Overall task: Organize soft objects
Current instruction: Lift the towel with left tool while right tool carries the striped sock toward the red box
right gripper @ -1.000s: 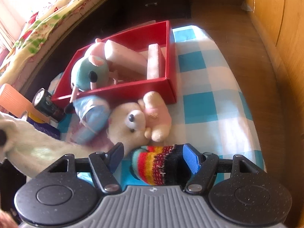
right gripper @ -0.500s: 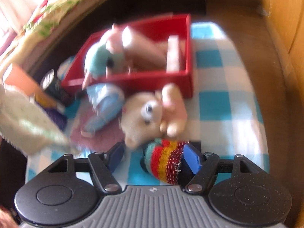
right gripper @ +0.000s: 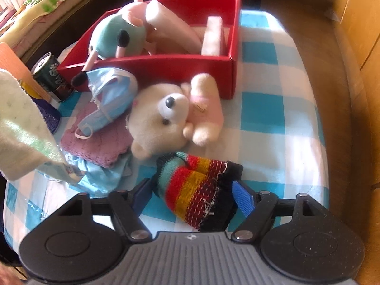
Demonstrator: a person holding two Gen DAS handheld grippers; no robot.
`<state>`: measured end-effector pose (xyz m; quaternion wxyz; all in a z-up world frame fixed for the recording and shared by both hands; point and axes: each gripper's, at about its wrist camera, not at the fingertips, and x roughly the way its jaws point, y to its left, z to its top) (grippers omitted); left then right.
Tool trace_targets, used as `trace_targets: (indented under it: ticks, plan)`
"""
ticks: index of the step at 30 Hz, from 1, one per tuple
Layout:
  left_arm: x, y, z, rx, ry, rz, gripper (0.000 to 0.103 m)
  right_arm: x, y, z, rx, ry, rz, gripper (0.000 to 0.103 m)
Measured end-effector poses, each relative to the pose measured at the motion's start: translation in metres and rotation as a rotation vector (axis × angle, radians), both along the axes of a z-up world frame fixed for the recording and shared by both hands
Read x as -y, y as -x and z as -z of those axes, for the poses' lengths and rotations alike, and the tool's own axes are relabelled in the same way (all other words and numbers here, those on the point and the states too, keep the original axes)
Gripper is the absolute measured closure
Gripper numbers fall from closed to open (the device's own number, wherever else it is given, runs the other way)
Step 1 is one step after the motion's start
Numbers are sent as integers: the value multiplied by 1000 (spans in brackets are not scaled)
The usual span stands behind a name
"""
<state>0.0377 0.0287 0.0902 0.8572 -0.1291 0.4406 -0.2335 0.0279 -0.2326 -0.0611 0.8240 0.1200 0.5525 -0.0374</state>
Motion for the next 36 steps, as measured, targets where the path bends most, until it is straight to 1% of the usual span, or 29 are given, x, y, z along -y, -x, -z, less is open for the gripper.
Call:
trace_targets:
  ticks: [2, 5, 8, 11, 13, 20, 27, 32, 36]
  plan:
    - [3, 1, 1, -1, -6, 9, 85, 0, 1, 0, -5, -23, -10, 84]
    - [6, 0, 1, -3, -10, 12, 85, -4, 2, -8, 11, -17, -29, 91]
    - [8, 1, 1, 1, -14, 14, 85, -4, 4, -14, 29, -41, -28, 98]
    - [8, 2, -1, 7, -15, 11, 85, -2, 5, -24, 56, -65, -15, 100]
    - [7, 2, -4, 14, -12, 5, 85, 0, 8, -35, 90, -91, -6, 101]
    - [11, 1, -25, 69, 9, -3, 85, 3, 10, -80, 247, -161, 16, 101]
    - [17, -1, -45, 131, 11, -11, 85, -1, 6, -119, 374, -175, 17, 101]
    - [20, -11, -53, 153, 13, -26, 85, 3, 0, -138, 435, -175, 40, 101]
    - [24, -22, -58, 168, 15, -29, 85, 4, -5, -149, 462, -182, 48, 101]
